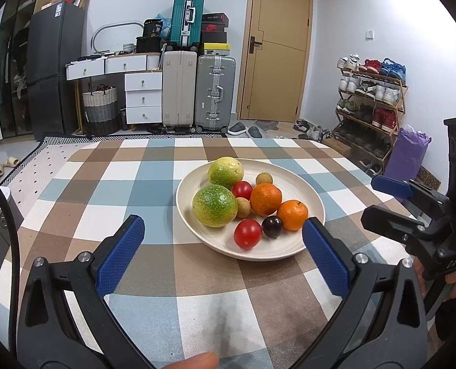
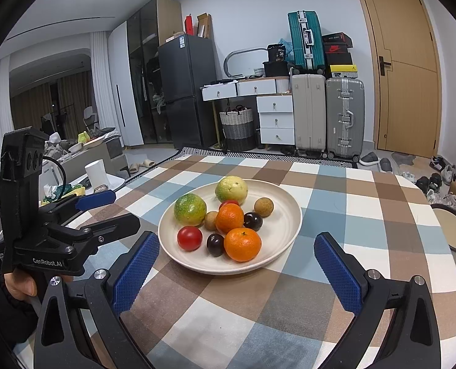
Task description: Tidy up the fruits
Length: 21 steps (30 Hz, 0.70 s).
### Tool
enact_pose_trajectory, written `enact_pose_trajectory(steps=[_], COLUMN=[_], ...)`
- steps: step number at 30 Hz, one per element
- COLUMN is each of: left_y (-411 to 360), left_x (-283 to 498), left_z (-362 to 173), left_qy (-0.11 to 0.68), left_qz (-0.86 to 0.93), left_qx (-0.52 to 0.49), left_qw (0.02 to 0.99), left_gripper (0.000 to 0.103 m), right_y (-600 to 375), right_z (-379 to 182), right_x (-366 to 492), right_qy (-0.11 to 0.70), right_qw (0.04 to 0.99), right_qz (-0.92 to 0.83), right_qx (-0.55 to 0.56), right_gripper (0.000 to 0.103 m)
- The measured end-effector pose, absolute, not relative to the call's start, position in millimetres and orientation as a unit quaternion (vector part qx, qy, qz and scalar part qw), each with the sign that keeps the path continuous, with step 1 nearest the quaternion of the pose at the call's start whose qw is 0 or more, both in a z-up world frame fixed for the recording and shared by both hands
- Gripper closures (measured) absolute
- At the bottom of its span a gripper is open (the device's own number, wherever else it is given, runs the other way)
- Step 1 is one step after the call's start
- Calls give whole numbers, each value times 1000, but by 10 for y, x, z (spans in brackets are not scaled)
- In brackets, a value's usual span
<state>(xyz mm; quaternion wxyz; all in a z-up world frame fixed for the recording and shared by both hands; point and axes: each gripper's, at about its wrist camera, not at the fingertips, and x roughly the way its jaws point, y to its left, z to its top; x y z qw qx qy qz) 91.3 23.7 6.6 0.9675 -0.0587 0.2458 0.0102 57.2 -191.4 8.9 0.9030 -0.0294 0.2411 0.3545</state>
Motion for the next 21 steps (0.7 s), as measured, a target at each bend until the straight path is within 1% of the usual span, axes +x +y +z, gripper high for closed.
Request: enact_pose_trajectory(steps=[21], left_y=[223], left_x=[921], left_z=[69], left_qy=[243], left_qz=[7], left_qx=[-59], left_qw=[968], left_gripper=[0], right_y=[-1911], right_z=[90], right_x=[570], right_qy=[241], right_qw=[903], right_qz=[355], right_qx=[-30], right_gripper=[0])
